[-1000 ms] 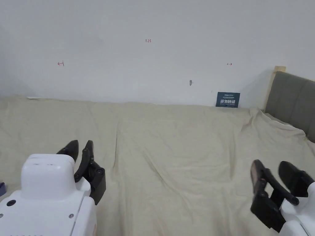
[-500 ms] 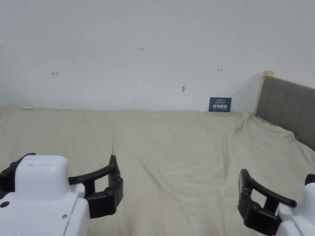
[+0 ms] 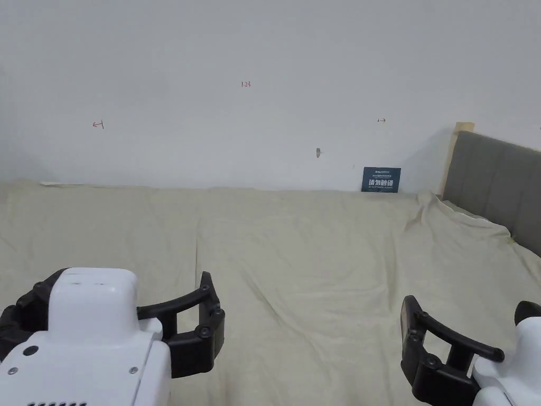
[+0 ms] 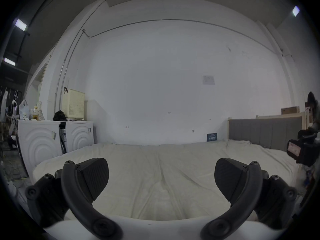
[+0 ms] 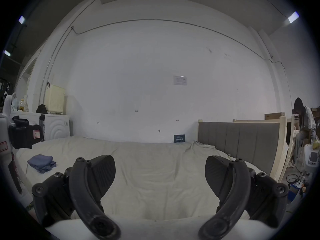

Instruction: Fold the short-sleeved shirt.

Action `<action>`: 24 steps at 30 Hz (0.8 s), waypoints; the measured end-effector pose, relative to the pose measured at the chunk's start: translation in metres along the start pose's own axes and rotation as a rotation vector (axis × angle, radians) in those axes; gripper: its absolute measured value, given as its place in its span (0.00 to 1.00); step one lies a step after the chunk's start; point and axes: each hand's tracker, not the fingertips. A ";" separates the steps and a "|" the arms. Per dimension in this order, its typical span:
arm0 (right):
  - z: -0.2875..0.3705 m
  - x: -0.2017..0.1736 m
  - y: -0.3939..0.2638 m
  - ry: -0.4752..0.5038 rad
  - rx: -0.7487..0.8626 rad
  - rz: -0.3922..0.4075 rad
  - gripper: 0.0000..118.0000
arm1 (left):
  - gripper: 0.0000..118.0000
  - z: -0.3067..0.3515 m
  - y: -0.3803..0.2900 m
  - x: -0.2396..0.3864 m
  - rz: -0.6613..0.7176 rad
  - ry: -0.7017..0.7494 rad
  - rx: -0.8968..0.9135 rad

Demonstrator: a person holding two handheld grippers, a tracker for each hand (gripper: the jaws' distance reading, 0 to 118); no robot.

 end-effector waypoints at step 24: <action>-0.003 -0.012 0.002 -0.002 -0.037 0.038 0.91 | 1.00 0.001 -0.005 0.015 0.001 0.208 -0.059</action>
